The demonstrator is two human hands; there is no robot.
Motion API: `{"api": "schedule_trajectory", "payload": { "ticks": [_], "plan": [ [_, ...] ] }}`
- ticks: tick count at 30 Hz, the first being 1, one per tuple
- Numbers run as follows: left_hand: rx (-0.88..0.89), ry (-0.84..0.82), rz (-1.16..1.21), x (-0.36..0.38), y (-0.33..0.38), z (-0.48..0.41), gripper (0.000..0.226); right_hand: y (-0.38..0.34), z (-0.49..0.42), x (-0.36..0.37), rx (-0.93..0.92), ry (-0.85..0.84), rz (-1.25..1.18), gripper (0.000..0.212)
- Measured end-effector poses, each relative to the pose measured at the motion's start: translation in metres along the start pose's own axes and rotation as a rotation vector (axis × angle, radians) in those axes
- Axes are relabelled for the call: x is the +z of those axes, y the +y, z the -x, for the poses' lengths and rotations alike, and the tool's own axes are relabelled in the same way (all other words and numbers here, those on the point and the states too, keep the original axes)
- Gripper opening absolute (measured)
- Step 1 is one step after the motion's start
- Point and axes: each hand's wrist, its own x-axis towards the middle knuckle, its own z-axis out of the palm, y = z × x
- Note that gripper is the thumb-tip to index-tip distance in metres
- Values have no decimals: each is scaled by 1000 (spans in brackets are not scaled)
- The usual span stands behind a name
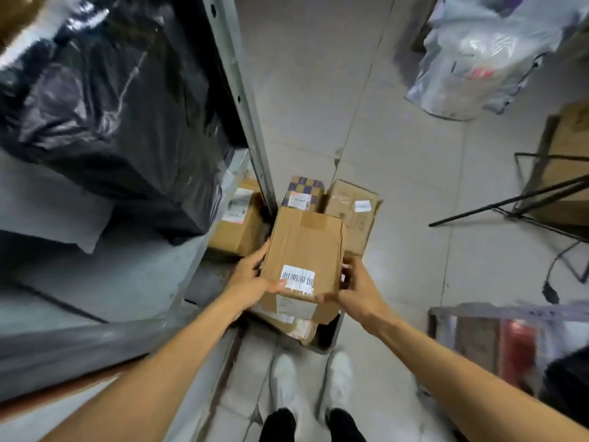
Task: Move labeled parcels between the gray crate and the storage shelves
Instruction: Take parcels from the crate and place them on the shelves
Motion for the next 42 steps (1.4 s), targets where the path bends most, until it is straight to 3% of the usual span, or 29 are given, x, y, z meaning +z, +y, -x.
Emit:
{"api": "schedule_trajectory", "payload": {
  "ticks": [11, 19, 33, 36, 39, 42],
  "plan": [
    [-111, 193, -21, 4, -121, -100, 90, 117, -100, 89, 64, 58, 68, 66],
    [-120, 254, 15, 10, -120, -136, 87, 119, -143, 107, 62, 61, 87, 76],
    [-147, 152, -66, -1, -132, -164, 91, 121, -166, 93, 130, -54, -11, 98],
    [-143, 168, -172, 0, -129, -162, 90, 116, -165, 87, 132, -39, 18, 98],
    [-61, 204, -475, 1, -117, -154, 86, 106, -159, 78, 136, -43, 96, 88],
    [43, 127, -646, 4, -97, -144, 84, 89, -148, 63, 124, -72, 275, 77]
  ]
}}
